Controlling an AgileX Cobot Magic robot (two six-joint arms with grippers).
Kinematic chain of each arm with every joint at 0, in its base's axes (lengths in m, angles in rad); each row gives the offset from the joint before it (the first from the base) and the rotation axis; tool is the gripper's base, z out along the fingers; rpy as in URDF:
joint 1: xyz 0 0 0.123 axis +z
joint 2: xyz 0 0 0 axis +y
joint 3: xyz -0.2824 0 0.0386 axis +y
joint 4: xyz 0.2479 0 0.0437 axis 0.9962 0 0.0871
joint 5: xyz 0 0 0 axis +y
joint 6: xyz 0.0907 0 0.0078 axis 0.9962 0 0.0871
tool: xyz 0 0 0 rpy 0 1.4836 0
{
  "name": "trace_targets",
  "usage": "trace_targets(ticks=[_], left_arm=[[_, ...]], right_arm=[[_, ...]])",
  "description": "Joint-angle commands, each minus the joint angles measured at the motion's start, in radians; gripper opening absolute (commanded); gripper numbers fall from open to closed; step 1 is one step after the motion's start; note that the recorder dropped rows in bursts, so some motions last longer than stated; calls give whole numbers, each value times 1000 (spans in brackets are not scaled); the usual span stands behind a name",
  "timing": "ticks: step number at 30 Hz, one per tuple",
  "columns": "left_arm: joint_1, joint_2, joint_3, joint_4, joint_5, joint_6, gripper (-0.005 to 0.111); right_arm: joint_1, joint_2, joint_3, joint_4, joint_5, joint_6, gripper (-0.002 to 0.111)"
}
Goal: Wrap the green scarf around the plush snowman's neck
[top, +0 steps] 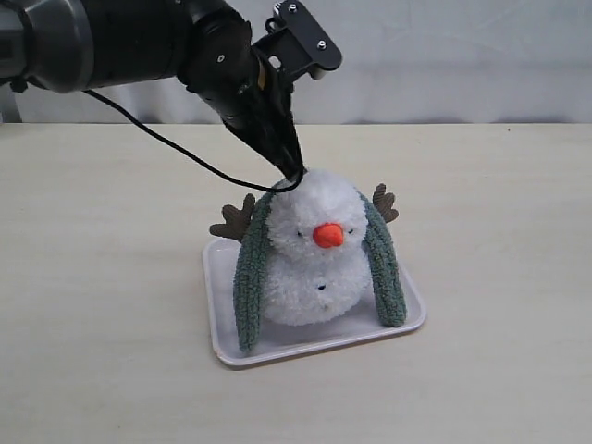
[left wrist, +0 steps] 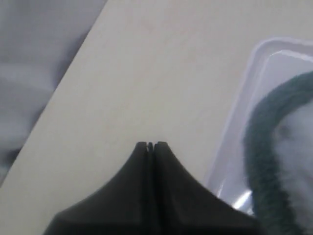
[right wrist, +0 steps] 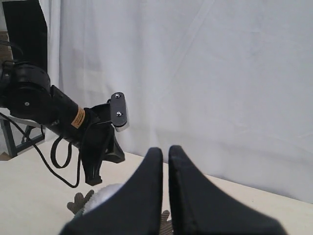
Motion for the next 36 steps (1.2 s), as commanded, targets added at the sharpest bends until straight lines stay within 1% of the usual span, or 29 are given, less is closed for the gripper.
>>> trace_targets(ticks=[1,4,7,10,13,16,20,24,27,30,36], left_arm=[[38,1,-15,140,118,-72,0],[96,1,-15,41,199,10,0],[186,1,-15,-103,259,68,0],[284,1,17,-297,297,183,0],[364,1,101,-509,277,297,0],[406,1,213,-709,201,463,0],[397,1,319,-819,78,554,0],[356,1,392,-909,14,689,0],[323,1,455,-990,-58,780,0],[301,1,499,-987,-123,783,0],[301,1,568,-989,-171,780,0]], right_arm=[[2,-4,4,-4,-1,3,4],[2,-4,4,-4,-1,3,4],[2,-4,4,-7,-1,3,4],[2,-4,4,-8,1,3,4],[2,-4,4,-16,3,3,4],[2,-4,4,-16,3,3,4],[2,-4,4,-16,3,3,4],[2,-4,4,-19,5,3,4],[2,-4,9,-19,5,3,4],[2,-4,9,-19,5,3,4],[2,-4,9,-19,5,3,4]])
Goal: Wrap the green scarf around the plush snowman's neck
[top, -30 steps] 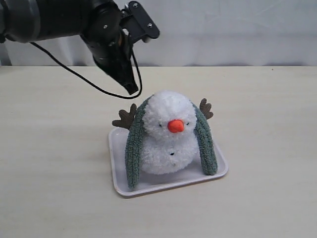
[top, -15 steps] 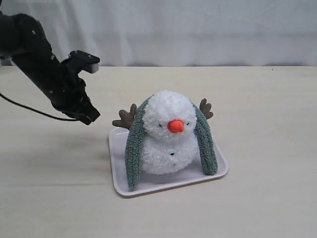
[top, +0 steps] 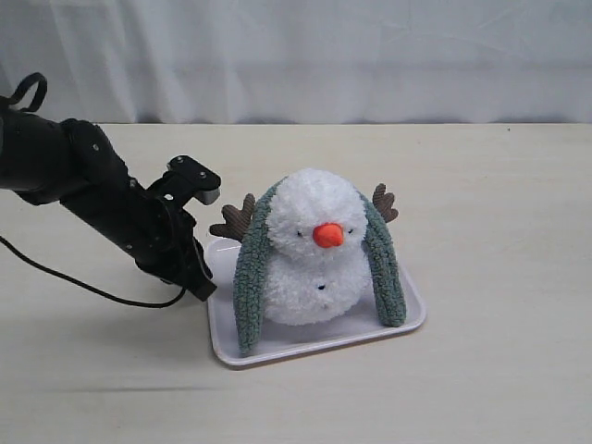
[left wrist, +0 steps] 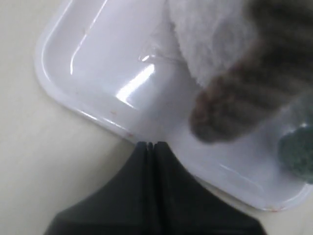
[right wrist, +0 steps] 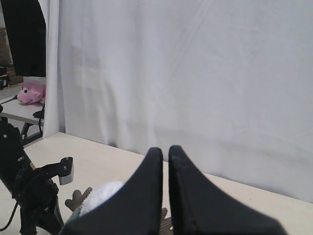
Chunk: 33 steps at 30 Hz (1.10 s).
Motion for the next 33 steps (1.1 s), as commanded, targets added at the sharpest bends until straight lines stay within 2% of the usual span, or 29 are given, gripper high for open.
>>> trace_targets(ticks=[1,6,17,21,24,29,33], left_arm=[[-3,-1,54,-25,-66,8,0],[-3,-1,102,-41,-101,8,0],[-19,-1,176,-193,-93,67,0],[-87,2,176,-198,-122,94,0],[-135,12,176,-198,-194,91,0],[-180,12,174,-218,-138,93,0],[-280,12,174,-220,-199,95,0]], right_arm=[[2,-4,5,-8,4,2,4],[2,-4,5,-8,4,2,4],[2,-4,5,-8,4,2,4],[2,-4,5,-8,4,2,4],[2,-4,5,-8,4,2,4],[2,-4,5,-8,-4,2,4],[2,-4,5,-17,-1,0,4]])
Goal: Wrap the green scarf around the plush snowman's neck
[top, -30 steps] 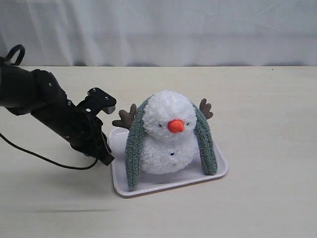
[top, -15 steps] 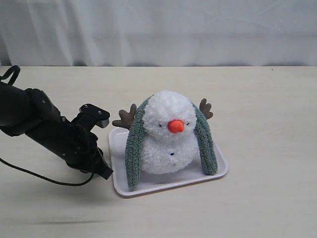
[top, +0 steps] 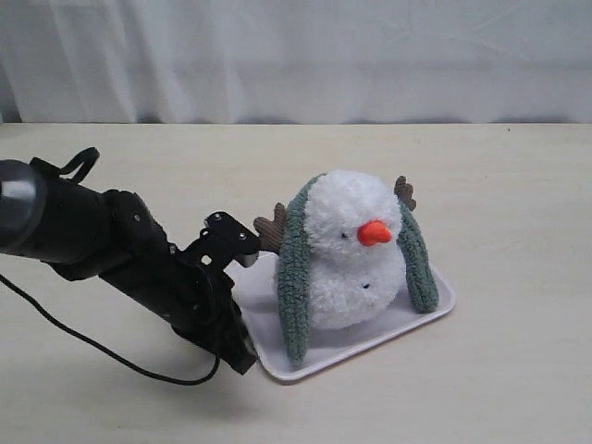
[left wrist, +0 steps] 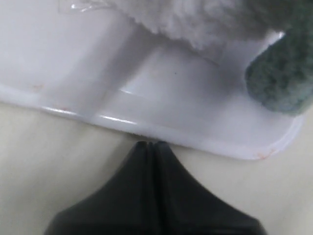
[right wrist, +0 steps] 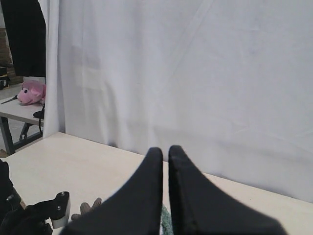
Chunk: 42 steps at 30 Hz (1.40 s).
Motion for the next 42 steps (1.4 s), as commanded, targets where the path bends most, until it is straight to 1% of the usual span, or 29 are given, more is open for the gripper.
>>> trace_targets(ticks=[1,3,5,9,13,15,18,20,22,24,26,28,29,31,32,34,37,40,42], left_arm=[[-93,14,8,-5,-46,5,0],[-132,14,8,-5,-77,11,0],[-160,14,-34,-8,-84,24,0],[-170,14,-108,-73,-62,26,0],[-183,14,-164,-56,0,29,0],[-183,6,-172,-31,23,29,0],[-178,-31,-172,51,64,6,0],[-178,-63,-172,143,78,-43,0],[-178,-113,-172,248,73,-135,0],[-178,-178,-172,372,42,-236,0],[-178,-240,-172,428,-18,-292,0],[-171,-296,-172,420,-106,-294,0],[-171,-320,-172,410,-170,-294,0],[-162,-343,-172,374,-298,-296,0],[-159,-343,-181,357,-331,-296,0],[-142,-323,-222,359,-297,-296,0],[-75,-268,-329,359,-128,-332,0],[11,-209,-447,376,26,-479,0],[60,-174,-505,463,82,-598,0]], right_arm=[[2,-4,5,-20,-3,0,4],[2,-4,5,-20,-3,2,4],[2,-4,5,-20,-3,2,4],[2,-4,5,-20,-3,2,4],[2,-4,5,-20,-3,2,4],[2,-4,5,-20,-3,2,4],[2,-4,5,-20,-3,2,4],[2,-4,5,-20,-3,2,4],[2,-4,5,-20,-3,2,4],[2,-4,5,-20,-3,2,4],[2,-4,5,-20,-3,2,4],[2,-4,5,-20,-3,2,4],[2,-4,5,-20,-3,2,4],[2,-4,5,-20,-3,2,4],[2,-4,5,-20,-3,2,4],[2,-4,5,-20,-3,2,4],[2,-4,5,-20,-3,2,4],[2,-4,5,-20,-3,2,4],[2,-4,5,-20,-3,2,4]])
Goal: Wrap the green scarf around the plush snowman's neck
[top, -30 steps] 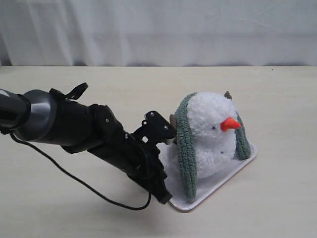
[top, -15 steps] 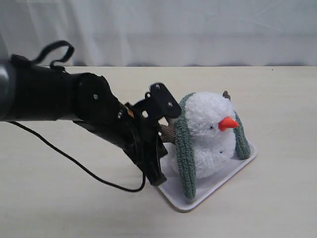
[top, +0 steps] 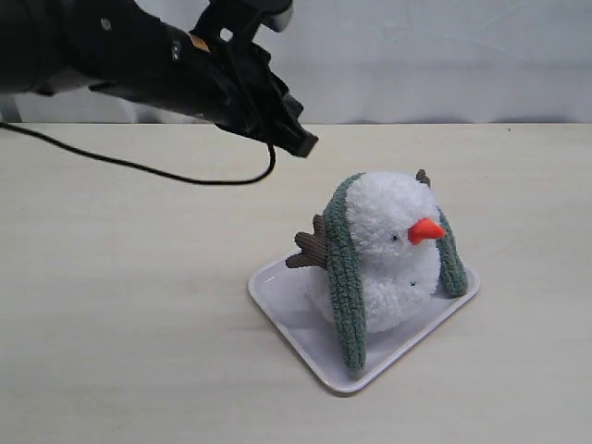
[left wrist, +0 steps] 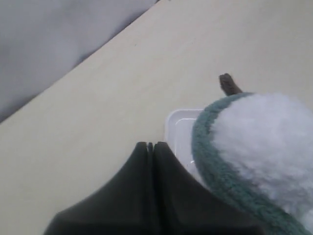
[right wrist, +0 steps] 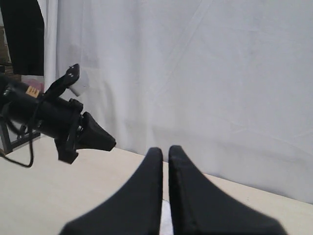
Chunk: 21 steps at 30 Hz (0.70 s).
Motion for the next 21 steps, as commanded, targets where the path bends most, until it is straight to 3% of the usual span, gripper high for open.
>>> trace_targets(ticks=[1,3,5,8,10,12,13,18,21], left_arm=[[99,71,-126,172,144,-278,0],[117,82,-141,381,151,-451,0],[119,85,-147,687,180,-700,0],[117,93,-152,1231,336,-1115,0],[124,105,-166,1342,472,-1137,0],[148,123,-189,1266,547,-1039,0],[167,132,-204,1159,562,-955,0],[260,146,-242,382,527,-451,0],[236,146,-242,136,489,-303,0]], right_arm=[[2,-4,5,-9,-3,2,4],[2,-4,5,-9,-3,2,4],[2,-4,5,-9,-3,2,4],[2,-4,5,-9,-3,2,4],[2,-4,5,-9,-3,2,4],[2,-4,5,-9,-3,2,4],[2,-4,5,-9,-3,7,4],[2,-4,5,-9,-1,7,4],[2,-4,11,-9,-3,7,4]])
